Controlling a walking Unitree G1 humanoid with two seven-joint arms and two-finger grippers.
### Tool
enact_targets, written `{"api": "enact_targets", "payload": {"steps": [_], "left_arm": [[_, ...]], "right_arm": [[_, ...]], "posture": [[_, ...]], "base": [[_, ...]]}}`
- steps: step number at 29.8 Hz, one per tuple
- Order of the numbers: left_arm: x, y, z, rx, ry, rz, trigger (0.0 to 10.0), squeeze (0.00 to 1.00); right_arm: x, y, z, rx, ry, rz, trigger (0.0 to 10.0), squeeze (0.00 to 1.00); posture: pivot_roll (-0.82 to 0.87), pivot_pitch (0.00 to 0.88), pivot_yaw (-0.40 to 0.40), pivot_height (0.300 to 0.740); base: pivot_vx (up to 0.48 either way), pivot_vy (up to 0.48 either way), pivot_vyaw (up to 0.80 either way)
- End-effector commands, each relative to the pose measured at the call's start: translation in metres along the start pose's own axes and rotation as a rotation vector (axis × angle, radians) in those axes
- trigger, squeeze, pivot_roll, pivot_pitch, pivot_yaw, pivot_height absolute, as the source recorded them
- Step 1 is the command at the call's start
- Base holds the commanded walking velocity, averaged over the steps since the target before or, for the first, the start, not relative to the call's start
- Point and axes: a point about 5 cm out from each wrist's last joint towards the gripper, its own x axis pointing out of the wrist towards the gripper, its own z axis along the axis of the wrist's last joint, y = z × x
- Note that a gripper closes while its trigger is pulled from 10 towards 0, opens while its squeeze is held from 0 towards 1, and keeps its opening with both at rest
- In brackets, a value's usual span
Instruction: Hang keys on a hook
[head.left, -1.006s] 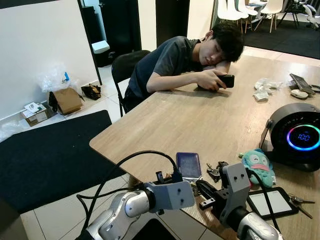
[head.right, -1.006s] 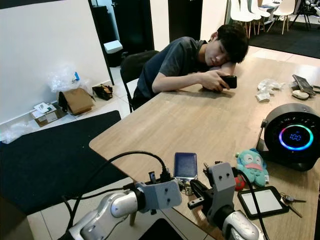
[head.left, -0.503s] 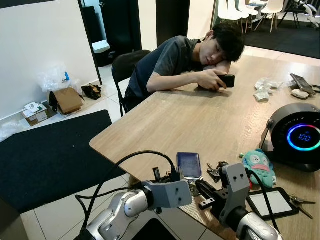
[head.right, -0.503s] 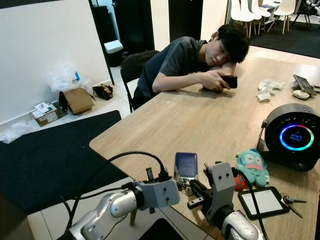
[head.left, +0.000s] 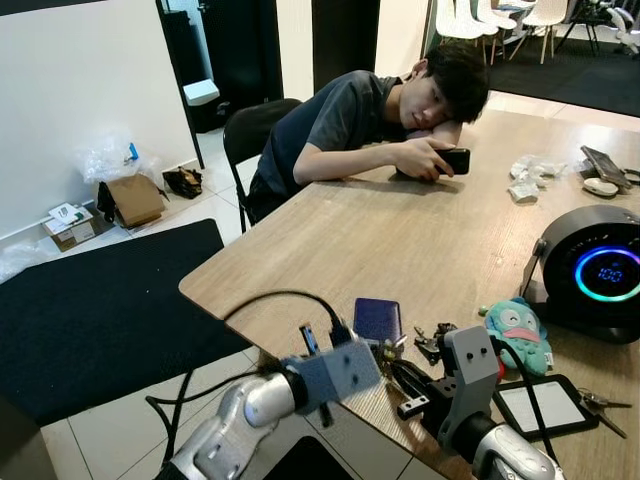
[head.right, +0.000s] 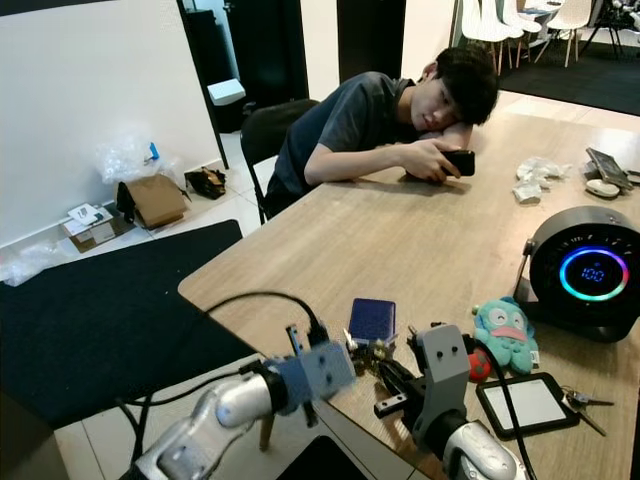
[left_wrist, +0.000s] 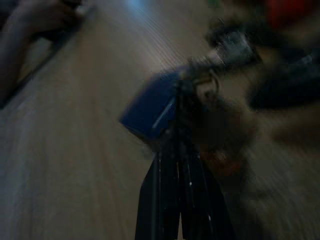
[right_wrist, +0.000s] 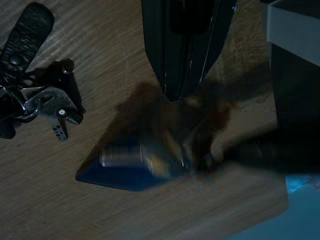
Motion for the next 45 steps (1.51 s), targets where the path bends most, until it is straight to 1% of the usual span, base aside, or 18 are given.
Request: {"api": "enact_targets", "payload": {"steps": [1, 2, 4, 7, 10, 12, 15, 16, 18, 20, 22, 25, 31, 35, 36, 40, 44, 45], "left_arm": [[-0.002, 0.009, 0.01, -0.075, -0.043, 0.039, 10.0, 0.0], [-0.002, 0.009, 0.01, -0.075, -0.043, 0.039, 10.0, 0.0], [-0.008, 0.043, 0.029, -0.2, -0.119, 0.164, 10.0, 0.0], [-0.012, 0.05, 0.033, -0.248, -0.14, 0.181, 10.0, 0.0], [-0.015, 0.056, 0.032, -0.284, -0.104, 0.189, 10.0, 0.0], [-0.017, 0.063, 0.032, -0.391, -0.101, 0.226, 10.0, 0.0], [-0.017, 0.066, 0.032, -0.432, -0.098, 0.245, 10.0, 0.0], [-0.016, 0.065, 0.031, -0.351, -0.061, 0.242, 10.0, 0.0], [-0.012, 0.061, 0.029, -0.326, -0.031, 0.233, 10.0, 0.0], [0.0, 0.047, 0.032, -0.229, 0.018, 0.185, 10.0, 0.0], [0.01, 0.035, 0.03, -0.18, 0.074, 0.169, 10.0, 0.0], [0.011, 0.034, 0.029, -0.182, 0.09, 0.169, 10.0, 0.0], [0.01, 0.012, 0.021, -0.023, 0.152, 0.088, 10.0, 0.0], [0.005, 0.009, 0.018, 0.032, 0.151, 0.056, 10.0, 0.0], [0.005, 0.01, 0.019, 0.042, 0.147, 0.061, 10.0, 1.0], [0.005, 0.009, 0.023, 0.037, 0.113, 0.043, 10.0, 1.0], [0.005, 0.002, 0.031, -0.053, 0.059, 0.024, 10.0, 1.0], [0.006, -0.002, 0.036, -0.104, 0.019, 0.014, 10.0, 1.0]], "right_arm": [[0.0, 0.002, -0.005, 0.004, 0.014, 0.005, 10.0, 0.0], [0.0, 0.002, -0.005, 0.004, 0.014, 0.005, 10.0, 0.0], [0.001, 0.002, -0.004, 0.001, 0.011, 0.008, 10.0, 0.0], [0.002, 0.002, -0.003, -0.001, 0.006, 0.007, 10.0, 0.0], [0.004, 0.0, 0.0, -0.005, -0.005, 0.0, 10.0, 0.0], [0.007, -0.003, 0.006, -0.013, -0.038, -0.018, 10.0, 0.0], [0.008, -0.004, 0.009, -0.015, -0.051, -0.024, 10.0, 0.0], [0.009, -0.006, 0.012, -0.019, -0.07, -0.037, 10.0, 0.0], [0.011, -0.009, 0.018, -0.019, -0.098, -0.055, 10.0, 0.0], [0.015, -0.013, 0.026, -0.015, -0.141, -0.084, 10.0, 0.0], [0.018, -0.014, 0.029, -0.017, -0.153, -0.092, 10.0, 0.0], [0.019, -0.014, 0.029, -0.018, -0.154, -0.093, 10.0, 0.0], [0.017, -0.014, 0.026, -0.017, -0.149, -0.098, 10.0, 0.0], [0.016, -0.013, 0.023, -0.014, -0.145, -0.098, 10.0, 0.0], [0.017, -0.013, 0.023, -0.013, -0.143, -0.097, 10.0, 0.0], [0.019, -0.012, 0.023, -0.012, -0.143, -0.09, 10.0, 0.0], [0.021, -0.012, 0.023, -0.014, -0.142, -0.082, 10.0, 0.0], [0.021, -0.012, 0.022, -0.014, -0.141, -0.08, 10.0, 0.0]], "posture": [[-0.01, 0.154, 0.094, 0.74], [-0.01, 0.154, 0.094, 0.74], [0.0, 0.152, 0.093, 0.74], [0.0, 0.149, 0.092, 0.74], [0.0, 0.148, 0.091, 0.74], [0.0, 0.146, 0.09, 0.74], [0.0, 0.146, 0.09, 0.74], [0.0, 0.145, 0.089, 0.74], [0.0, 0.144, 0.088, 0.74], [0.0, 0.142, 0.086, 0.74], [0.0, 0.138, 0.088, 0.74], [0.0, 0.138, 0.088, 0.74], [-0.01, 0.136, 0.095, 0.74], [-0.01, 0.137, 0.096, 0.74], [0.0, 0.135, 0.094, 0.74], [0.0, 0.132, 0.088, 0.74], [0.0, 0.132, 0.085, 0.74], [0.0, 0.132, 0.084, 0.74]], "base": [[0.0, 0.0, 0.0], [0.0, 0.0, 0.0], [0.0, 0.0, 0.0], [0.0, 0.0, 0.0], [0.0, 0.0, 0.0], [0.0, 0.0, 0.0], [0.0, 0.0, 0.0], [0.0, 0.0, 0.0], [0.0, 0.0, 0.0], [0.0, 0.0, 0.0], [0.0, 0.0, 0.0], [0.0, 0.0, 0.0], [0.0, 0.0, 0.0], [0.0, 0.0, 0.0], [0.0, 0.0, 0.0], [0.0, 0.0, 0.0], [0.0, 0.0, 0.0], [0.0, 0.0, 0.0]]}}
